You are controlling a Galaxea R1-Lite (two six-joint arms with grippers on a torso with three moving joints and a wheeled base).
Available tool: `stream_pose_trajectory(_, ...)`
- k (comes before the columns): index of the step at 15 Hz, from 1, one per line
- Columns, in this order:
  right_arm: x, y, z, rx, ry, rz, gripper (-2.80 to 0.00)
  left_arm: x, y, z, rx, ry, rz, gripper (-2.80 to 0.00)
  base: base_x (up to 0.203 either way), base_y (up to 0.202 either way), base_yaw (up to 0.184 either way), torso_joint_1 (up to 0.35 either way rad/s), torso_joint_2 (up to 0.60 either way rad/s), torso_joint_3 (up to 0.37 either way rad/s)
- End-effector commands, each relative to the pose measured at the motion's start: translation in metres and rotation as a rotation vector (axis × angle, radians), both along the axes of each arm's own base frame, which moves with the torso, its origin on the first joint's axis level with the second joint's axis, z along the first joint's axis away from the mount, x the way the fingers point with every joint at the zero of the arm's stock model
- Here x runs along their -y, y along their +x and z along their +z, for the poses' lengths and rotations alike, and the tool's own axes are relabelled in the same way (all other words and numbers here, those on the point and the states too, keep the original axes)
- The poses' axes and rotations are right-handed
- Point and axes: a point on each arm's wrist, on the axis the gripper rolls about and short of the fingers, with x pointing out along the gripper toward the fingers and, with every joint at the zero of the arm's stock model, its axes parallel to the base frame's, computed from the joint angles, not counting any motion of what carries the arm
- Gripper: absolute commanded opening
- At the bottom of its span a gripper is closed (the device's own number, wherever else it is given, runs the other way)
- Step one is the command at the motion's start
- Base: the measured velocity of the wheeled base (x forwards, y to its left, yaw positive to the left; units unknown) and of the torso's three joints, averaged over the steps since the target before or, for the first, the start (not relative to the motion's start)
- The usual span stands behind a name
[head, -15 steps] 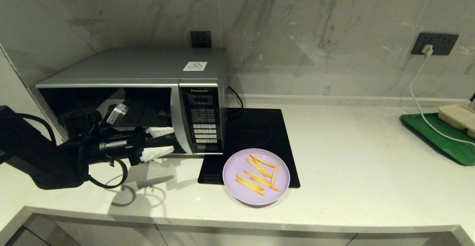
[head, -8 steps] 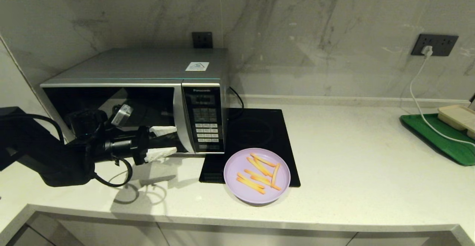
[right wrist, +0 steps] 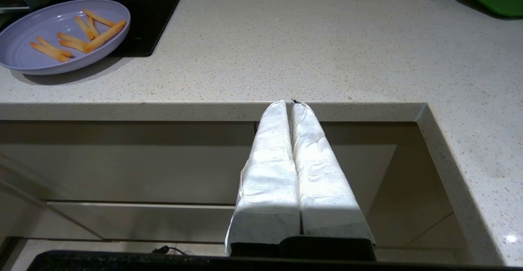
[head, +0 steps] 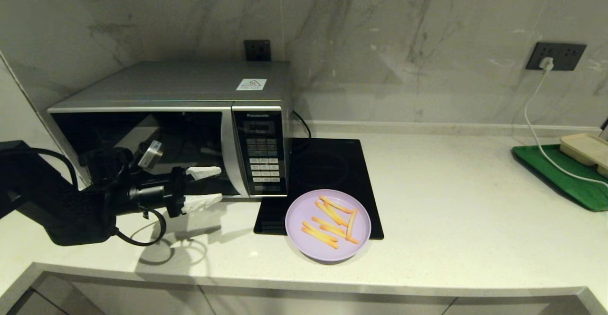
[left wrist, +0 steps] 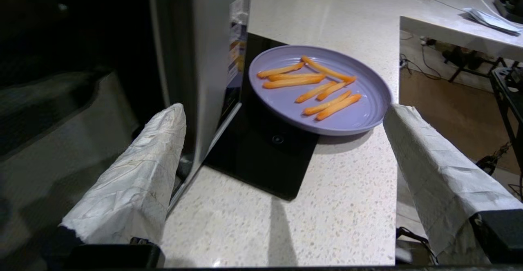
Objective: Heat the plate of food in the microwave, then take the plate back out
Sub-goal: Open the microwave oven
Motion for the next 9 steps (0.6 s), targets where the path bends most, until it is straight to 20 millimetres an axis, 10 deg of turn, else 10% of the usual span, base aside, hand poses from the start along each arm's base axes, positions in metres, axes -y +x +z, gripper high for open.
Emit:
stream_pose_trajectory(1, 0.000, 0.000, 0.000, -0.001, 0.000, 0.001, -2.80, -0.005, -0.001, 0.001, 0.006, -0.002, 0.002, 0.00, 0.000, 0.000, 0.000, 0.000, 0.00, 0.000)
stream_pose_trajectory(9, 0.000, 0.000, 0.000, -0.001, 0.000, -0.001, -2.80, 0.036, 0.011, 0.002, 0.033, 0.002, -0.096, 0.00, 0.000, 0.000, 0.000, 0.000, 0.00, 0.000)
